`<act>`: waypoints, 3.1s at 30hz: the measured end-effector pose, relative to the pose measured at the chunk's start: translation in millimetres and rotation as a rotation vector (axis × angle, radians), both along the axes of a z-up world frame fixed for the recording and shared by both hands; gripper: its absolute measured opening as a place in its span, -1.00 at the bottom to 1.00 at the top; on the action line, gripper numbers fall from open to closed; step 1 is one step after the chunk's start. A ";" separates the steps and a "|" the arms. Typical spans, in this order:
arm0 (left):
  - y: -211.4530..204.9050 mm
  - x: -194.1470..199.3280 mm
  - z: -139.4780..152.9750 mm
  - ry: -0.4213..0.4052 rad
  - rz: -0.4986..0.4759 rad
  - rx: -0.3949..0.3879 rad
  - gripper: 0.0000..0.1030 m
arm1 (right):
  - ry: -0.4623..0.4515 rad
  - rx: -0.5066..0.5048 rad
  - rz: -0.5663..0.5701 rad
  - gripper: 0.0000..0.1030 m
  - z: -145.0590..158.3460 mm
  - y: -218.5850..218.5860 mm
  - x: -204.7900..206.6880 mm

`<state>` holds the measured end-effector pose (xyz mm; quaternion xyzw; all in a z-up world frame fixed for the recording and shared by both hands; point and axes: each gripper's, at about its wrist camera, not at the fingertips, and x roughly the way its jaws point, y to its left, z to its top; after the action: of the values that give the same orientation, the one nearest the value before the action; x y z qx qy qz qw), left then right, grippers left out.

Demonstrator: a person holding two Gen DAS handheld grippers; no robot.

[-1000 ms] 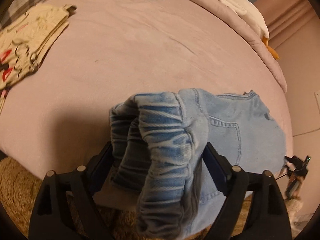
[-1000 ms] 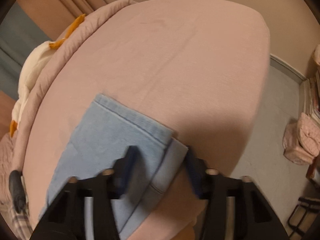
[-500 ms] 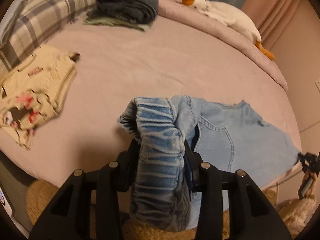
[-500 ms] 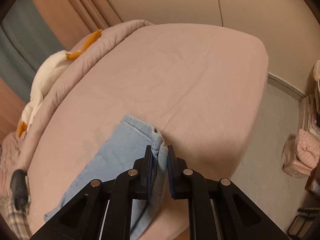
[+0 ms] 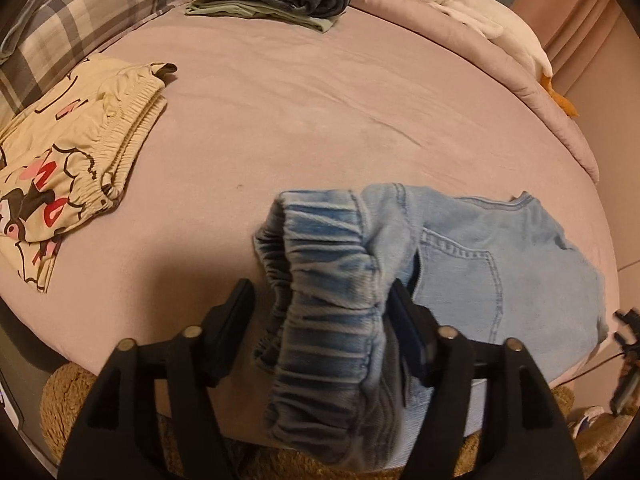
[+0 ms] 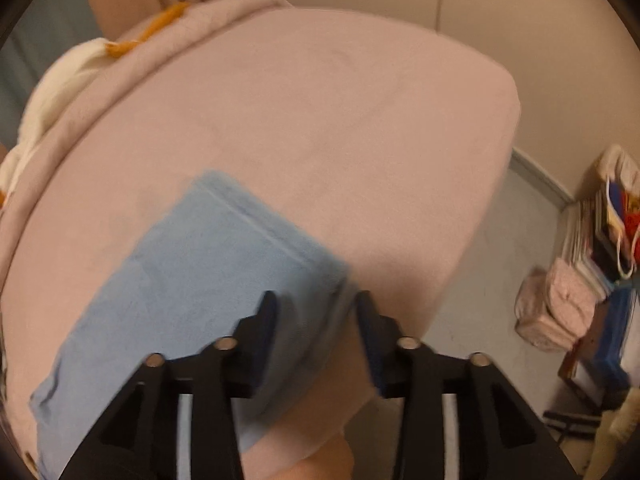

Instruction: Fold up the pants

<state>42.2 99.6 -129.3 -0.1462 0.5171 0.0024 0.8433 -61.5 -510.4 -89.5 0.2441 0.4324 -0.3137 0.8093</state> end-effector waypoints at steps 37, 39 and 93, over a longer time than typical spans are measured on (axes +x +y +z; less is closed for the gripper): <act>16.8 17.2 4.7 -0.052 0.056 -0.091 0.04 | 0.107 0.106 0.959 -0.78 -36.5 357.0 198.3; 26.0 19.2 -5.7 -0.035 0.085 -0.145 0.15 | 0.102 0.076 0.954 -0.79 -45.6 362.5 202.7; 23.9 1.1 -12.1 -0.206 0.116 -0.127 0.25 | -0.015 -0.222 0.888 -0.75 -48.4 375.4 185.7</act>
<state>43.3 123.5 -141.4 -0.2285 0.4174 0.0032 0.8795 124.2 -135.0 -137.9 -0.0510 0.4531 0.0211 0.8897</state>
